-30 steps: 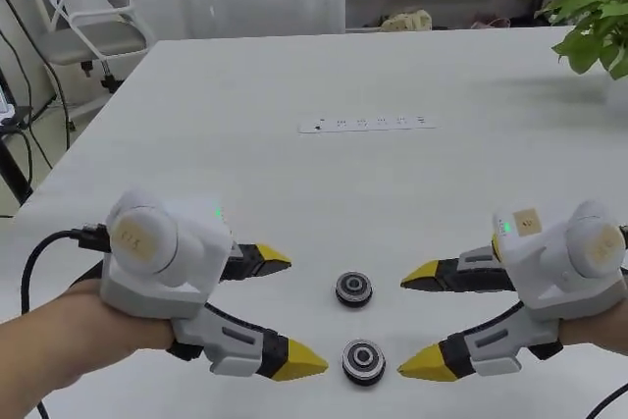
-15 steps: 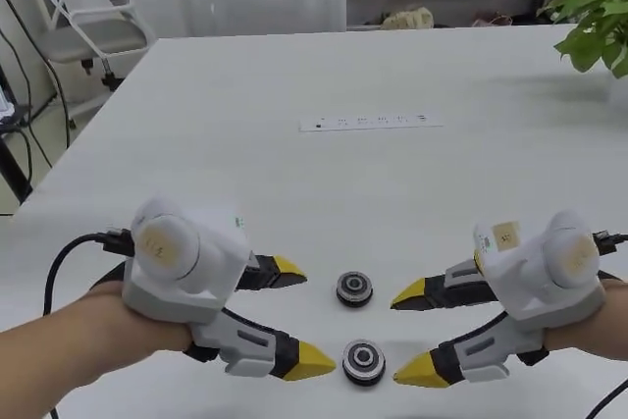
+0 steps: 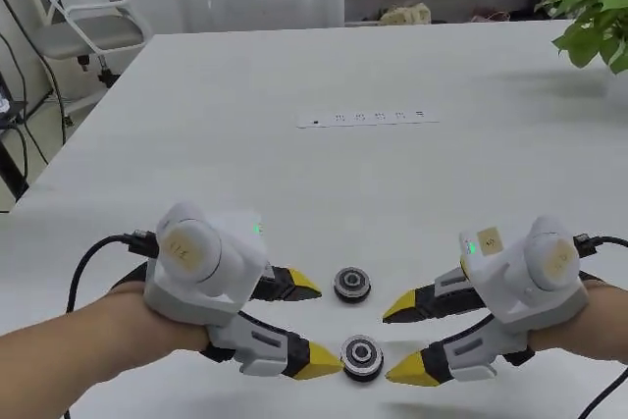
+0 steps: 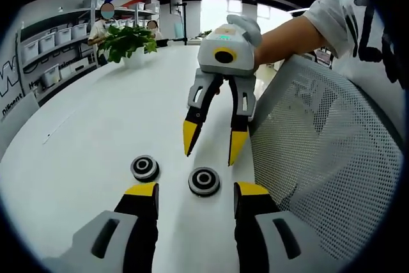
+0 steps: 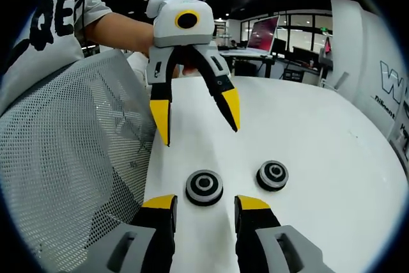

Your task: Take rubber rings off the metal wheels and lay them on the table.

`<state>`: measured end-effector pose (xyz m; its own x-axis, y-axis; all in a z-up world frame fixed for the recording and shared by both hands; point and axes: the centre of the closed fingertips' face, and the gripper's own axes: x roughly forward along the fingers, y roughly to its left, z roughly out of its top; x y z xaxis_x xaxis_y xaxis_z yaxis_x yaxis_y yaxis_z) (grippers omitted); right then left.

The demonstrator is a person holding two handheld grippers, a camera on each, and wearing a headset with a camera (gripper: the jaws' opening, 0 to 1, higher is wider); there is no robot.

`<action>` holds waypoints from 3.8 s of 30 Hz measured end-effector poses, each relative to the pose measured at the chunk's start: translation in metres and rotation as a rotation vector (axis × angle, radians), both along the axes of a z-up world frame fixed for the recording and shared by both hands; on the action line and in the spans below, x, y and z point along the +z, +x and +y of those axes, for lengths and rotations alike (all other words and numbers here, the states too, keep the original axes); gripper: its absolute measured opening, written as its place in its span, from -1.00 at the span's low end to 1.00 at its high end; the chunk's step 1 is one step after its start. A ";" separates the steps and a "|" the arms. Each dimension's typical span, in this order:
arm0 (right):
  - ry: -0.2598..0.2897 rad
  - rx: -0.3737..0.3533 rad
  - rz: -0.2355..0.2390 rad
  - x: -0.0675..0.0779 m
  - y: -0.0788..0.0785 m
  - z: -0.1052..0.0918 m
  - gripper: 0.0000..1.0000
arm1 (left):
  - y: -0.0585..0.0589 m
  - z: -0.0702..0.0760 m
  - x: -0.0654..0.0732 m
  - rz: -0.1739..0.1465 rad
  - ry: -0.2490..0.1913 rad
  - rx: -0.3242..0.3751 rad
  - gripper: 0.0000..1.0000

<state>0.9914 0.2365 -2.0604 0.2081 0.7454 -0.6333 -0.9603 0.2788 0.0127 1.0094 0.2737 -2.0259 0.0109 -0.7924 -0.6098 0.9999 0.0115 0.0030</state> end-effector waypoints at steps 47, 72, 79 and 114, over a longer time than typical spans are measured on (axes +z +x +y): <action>0.027 -0.018 0.053 -0.009 -0.004 0.004 -0.38 | -0.012 -0.025 -0.034 0.011 0.074 -0.072 -0.76; 0.019 -0.026 0.049 -0.010 -0.003 0.004 -0.37 | -0.009 -0.028 -0.035 -0.050 0.059 -0.048 -0.85; 0.022 -0.027 0.054 -0.011 -0.004 0.006 -0.37 | -0.009 -0.028 -0.036 -0.052 0.059 -0.044 -0.86; 0.100 -0.130 0.106 -0.018 0.005 0.013 -0.48 | -0.010 -0.027 -0.037 -0.061 0.042 -0.044 -0.86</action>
